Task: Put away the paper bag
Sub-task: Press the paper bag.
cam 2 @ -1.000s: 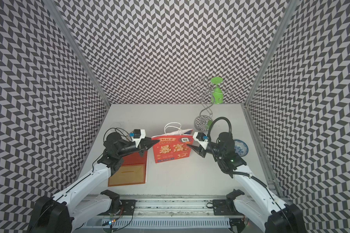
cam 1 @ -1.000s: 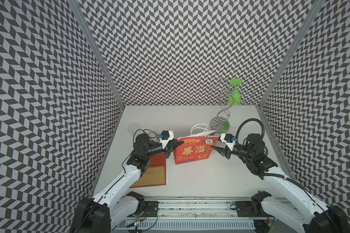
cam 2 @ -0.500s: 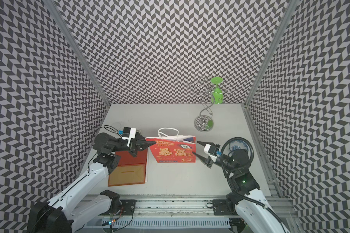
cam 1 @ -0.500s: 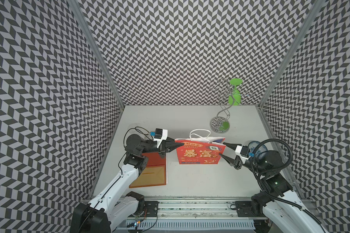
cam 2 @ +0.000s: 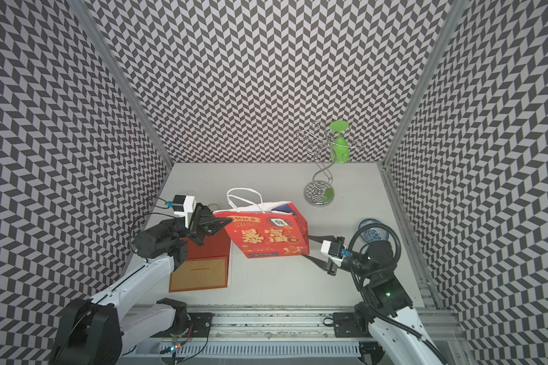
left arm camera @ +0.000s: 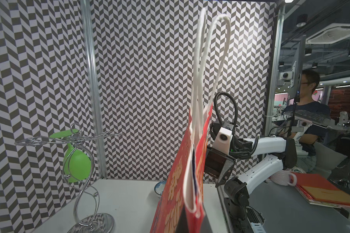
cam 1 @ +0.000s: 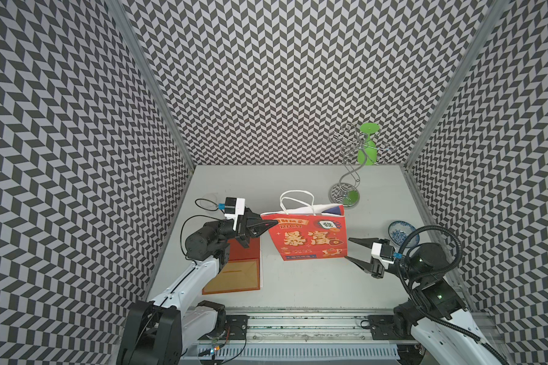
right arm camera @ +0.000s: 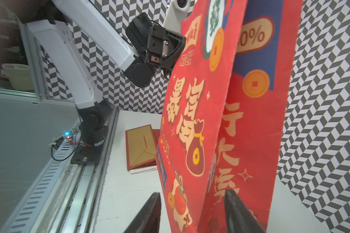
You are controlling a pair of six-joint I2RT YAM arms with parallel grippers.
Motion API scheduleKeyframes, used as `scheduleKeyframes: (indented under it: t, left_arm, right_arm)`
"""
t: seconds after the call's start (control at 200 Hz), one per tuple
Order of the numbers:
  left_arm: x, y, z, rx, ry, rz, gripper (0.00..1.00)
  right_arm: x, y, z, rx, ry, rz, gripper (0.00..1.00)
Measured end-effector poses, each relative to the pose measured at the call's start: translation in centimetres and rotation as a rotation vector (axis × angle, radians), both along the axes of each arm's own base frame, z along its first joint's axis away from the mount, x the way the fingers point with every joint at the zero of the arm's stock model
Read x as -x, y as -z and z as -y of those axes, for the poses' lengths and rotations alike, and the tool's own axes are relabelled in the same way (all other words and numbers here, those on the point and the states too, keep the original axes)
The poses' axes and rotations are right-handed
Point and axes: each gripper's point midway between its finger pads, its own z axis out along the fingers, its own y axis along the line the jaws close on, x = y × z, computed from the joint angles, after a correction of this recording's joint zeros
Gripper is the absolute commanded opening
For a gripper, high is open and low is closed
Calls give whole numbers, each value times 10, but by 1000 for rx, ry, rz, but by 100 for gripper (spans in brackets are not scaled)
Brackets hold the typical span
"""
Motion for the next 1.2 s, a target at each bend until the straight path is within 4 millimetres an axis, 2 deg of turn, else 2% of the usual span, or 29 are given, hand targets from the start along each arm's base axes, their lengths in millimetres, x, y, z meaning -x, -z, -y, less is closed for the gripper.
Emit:
scheduleKeyframes:
  t: [0.11, 0.275, 0.486, 0.571, 0.606, 0.686, 0.746, 0.981, 1.077, 1.202]
  left_arm:
    - [-8, 5, 0, 5, 17, -94, 0]
    - [-6, 3, -1, 13, 31, -124, 0]
    - [-7, 2, -1, 17, 34, -144, 0]
    - [-6, 3, -1, 14, 34, -142, 0]
    - [-6, 3, -1, 14, 35, -141, 0]
    - [-6, 2, -2, 14, 33, -137, 0]
    - [-5, 0, -3, 18, 30, -132, 0]
    - [1, -6, -6, 31, 17, -95, 0]
    - [2, 4, -5, 20, 10, -92, 0]
    - [3, 30, -5, 0, -3, -123, 0]
  right_arm:
    - [-1, 6, -3, 9, -24, -24, 48]
    - [-7, 16, -10, 18, -52, -55, 45]
    - [0, 29, -33, 50, -157, -82, 16]
    - [2, 35, -39, 63, -181, -92, 14]
    - [3, 36, -40, 66, -184, -92, 17]
    - [1, 36, -40, 72, -169, -84, 36]
    - [-3, 35, -37, 81, -126, -82, 45]
    - [-13, 20, -20, 73, 28, 2, 60]
    - [-16, 3, -17, 39, 67, 30, 72]
    - [-26, -35, -12, -25, 138, 85, 82]
